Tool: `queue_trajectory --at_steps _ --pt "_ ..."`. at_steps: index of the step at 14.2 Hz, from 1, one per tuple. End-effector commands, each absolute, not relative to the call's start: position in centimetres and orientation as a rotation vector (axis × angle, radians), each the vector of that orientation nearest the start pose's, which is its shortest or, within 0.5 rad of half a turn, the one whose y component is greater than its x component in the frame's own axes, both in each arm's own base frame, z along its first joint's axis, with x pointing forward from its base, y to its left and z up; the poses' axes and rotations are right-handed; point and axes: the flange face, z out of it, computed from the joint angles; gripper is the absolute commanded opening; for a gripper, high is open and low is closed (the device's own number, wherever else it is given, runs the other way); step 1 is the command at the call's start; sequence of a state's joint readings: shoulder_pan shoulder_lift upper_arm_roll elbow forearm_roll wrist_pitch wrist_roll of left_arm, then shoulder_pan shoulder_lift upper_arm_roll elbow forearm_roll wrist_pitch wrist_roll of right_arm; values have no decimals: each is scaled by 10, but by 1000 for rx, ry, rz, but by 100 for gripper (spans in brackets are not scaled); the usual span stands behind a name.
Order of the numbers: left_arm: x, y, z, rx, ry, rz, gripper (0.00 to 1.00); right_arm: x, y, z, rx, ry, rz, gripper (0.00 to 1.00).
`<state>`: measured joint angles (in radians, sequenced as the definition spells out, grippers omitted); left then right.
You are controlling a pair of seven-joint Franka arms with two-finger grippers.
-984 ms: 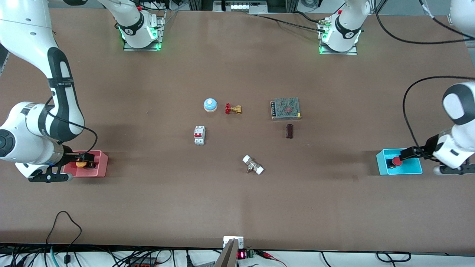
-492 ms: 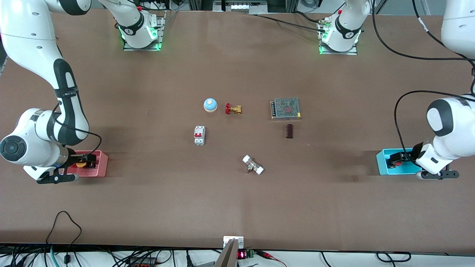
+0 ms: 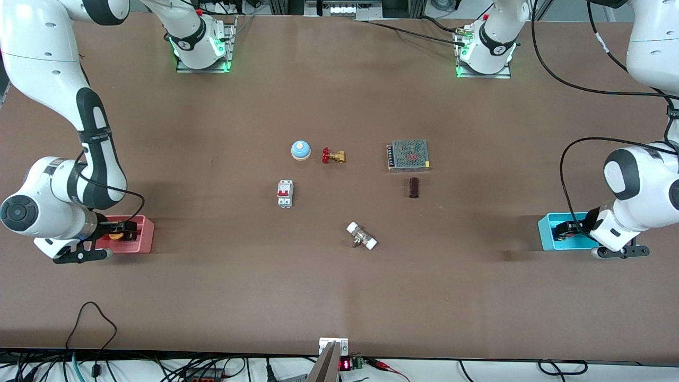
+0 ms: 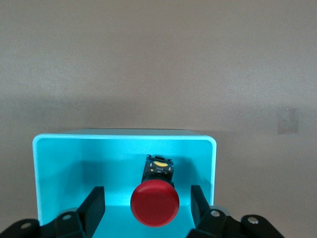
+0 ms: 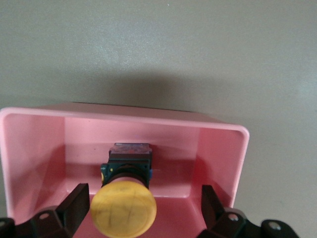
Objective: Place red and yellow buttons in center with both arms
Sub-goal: 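Lower both grippers into the bins and close on the buttons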
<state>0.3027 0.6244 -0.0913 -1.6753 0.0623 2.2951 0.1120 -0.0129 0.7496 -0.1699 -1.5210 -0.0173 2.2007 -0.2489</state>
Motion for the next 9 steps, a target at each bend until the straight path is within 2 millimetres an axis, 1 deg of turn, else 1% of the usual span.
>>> queue_trajectory --at_steps 1,2,3,5,7,8,9 --pt "665 152 244 -3130 -86 10 63 700 -109 215 -3234 -190 126 96" --pt "664 152 243 -3130 -86 15 60 699 -110 211 -3230 -184 131 93" --pt "664 151 245 -3130 -83 15 58 700 -110 212 -3231 -187 127 84" --pt "663 149 244 -3129 -81 24 53 700 -109 212 -3230 -198 127 64" --pt "662 148 245 -3130 -82 39 47 701 -110 214 -3232 -211 124 37" --pt "662 147 245 -3131 -80 43 44 701 -110 214 -3232 -213 122 29" --pt "662 146 246 -3133 -79 48 40 701 -110 214 -3232 -216 124 24"
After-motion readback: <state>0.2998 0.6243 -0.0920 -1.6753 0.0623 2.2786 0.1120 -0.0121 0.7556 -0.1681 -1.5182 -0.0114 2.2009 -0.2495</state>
